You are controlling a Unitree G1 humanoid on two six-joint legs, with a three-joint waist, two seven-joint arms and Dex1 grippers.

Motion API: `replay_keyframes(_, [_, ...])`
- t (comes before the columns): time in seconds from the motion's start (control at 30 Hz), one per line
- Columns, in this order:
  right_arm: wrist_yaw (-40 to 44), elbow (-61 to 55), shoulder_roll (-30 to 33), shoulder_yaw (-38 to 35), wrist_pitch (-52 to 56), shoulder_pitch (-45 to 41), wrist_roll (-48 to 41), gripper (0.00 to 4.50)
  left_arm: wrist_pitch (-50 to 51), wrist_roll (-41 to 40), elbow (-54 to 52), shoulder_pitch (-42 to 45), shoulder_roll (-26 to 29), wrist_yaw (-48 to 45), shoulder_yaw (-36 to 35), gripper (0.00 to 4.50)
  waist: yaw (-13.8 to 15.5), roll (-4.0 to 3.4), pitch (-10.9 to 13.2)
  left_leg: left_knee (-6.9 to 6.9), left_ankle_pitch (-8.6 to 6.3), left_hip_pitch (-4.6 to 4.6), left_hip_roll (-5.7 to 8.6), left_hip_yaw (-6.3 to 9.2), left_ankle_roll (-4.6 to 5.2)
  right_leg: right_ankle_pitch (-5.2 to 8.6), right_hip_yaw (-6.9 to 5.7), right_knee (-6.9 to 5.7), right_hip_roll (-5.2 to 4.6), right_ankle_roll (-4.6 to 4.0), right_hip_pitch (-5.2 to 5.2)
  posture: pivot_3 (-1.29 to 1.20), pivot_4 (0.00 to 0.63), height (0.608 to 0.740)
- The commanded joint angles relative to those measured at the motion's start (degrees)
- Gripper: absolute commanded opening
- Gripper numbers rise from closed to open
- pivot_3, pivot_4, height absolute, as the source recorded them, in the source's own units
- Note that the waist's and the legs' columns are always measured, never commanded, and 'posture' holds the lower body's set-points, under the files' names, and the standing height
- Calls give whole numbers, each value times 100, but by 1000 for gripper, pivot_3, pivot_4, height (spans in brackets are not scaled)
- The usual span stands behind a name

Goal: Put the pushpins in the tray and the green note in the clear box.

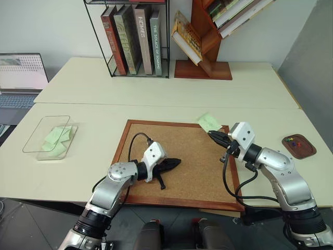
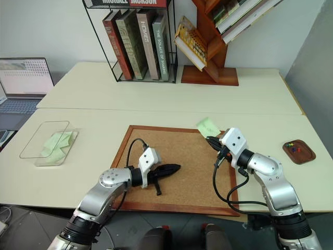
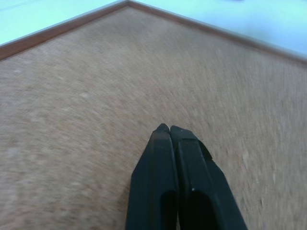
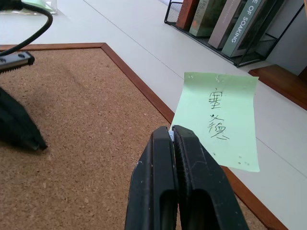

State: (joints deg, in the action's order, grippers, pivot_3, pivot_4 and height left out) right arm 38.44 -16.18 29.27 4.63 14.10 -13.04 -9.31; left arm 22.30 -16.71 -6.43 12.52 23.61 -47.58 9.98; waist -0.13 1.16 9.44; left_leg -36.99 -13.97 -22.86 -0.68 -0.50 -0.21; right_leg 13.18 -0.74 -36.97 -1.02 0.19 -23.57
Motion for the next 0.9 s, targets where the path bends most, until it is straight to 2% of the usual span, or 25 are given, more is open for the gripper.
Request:
replay_keyframes(0.03, [-33,-118,66,-32,-361,-24,170,0,733,-768,-653,183,-126,284,-593,958,0,2,1,1,0,-1,0,0,0,-1,-1,0,0,1,0,0,150,740])
replay_keyframes(0.23, [-62,9,27,-8,-708,-109,357,0,1723,-1682,-941,178,-440,745,-1125,1975,-1,12,7,0,0,-2,3,-3,0,0,3,2,0,4,0,0,150,740])
replay_keyframes(0.47, [-33,26,34,97,-1044,-191,583,0,2641,-2770,-926,600,-1387,1850,-1671,3215,3,33,20,-6,1,0,3,1,-1,-2,1,-3,1,7,4,0,150,740])
replay_keyframes(0.5, [-28,18,40,110,-1075,-195,608,0,2764,-2867,-910,664,-1491,1986,-1705,3510,3,35,21,-6,1,0,5,1,-1,-3,1,-3,1,8,5,0,150,740])
replay_keyframes(0.63, [-15,-6,49,159,-1151,-229,683,0,3104,-3277,-728,880,-1785,2277,-1802,4095,-1,45,27,-5,1,0,8,1,-2,-3,3,-1,1,8,6,0,150,740])
replay_keyframes(0.77, [27,-81,85,180,-1155,-261,717,0,3230,-3660,-245,1261,-2142,2547,-2026,4095,8,51,31,-7,1,0,8,3,-2,-3,1,-3,1,8,6,0,150,740])
replay_keyframes(0.9, [58,-144,106,204,-1125,-279,740,0,3109,-3557,222,1602,-2236,2434,-1925,4095,8,54,33,-10,2,2,12,2,-3,-4,2,-5,18,10,9,0,150,740])
